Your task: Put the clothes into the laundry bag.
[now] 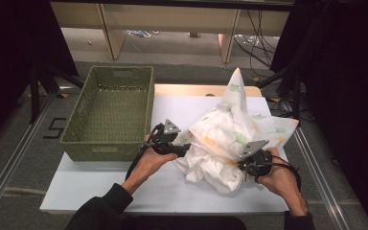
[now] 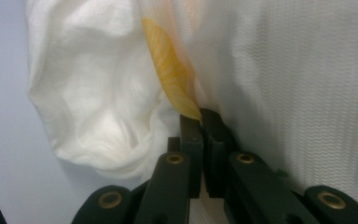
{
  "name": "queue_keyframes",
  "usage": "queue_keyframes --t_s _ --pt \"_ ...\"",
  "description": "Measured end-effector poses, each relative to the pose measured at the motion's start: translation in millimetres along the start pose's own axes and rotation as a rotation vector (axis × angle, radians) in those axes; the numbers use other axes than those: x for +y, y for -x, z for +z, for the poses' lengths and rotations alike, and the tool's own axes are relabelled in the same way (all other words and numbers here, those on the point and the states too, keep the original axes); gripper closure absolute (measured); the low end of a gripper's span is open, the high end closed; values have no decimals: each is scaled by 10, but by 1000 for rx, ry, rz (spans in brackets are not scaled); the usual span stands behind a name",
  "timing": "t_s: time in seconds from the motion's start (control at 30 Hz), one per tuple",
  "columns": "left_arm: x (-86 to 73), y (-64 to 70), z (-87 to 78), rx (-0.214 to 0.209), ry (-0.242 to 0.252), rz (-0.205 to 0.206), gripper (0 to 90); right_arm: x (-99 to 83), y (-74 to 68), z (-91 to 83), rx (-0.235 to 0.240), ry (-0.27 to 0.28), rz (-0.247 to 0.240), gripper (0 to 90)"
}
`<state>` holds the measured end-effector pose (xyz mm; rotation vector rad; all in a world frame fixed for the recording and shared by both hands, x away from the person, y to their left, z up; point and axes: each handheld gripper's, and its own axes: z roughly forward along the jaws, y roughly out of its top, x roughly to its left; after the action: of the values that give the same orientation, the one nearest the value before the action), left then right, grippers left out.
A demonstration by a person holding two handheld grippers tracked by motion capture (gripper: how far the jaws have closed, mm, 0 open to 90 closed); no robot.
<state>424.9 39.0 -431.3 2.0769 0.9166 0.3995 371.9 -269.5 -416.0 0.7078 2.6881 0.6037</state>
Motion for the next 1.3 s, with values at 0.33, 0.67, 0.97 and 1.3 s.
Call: queue_keyframes --t_s 0.33,0.67,0.97,1.3 --pt "16 -190 306 137 -56 37 511 -5 22 -10 17 2 -27 894" --pt "-44 -264 571 88 -95 55 555 8 -5 -10 3 7 -17 894" --pt "-167 -59 259 -85 -34 120 877 56 -62 -14 67 83 -44 892" --pt "-428 51 -91 -153 -52 158 878 274 -160 268 -52 136 -40 895"
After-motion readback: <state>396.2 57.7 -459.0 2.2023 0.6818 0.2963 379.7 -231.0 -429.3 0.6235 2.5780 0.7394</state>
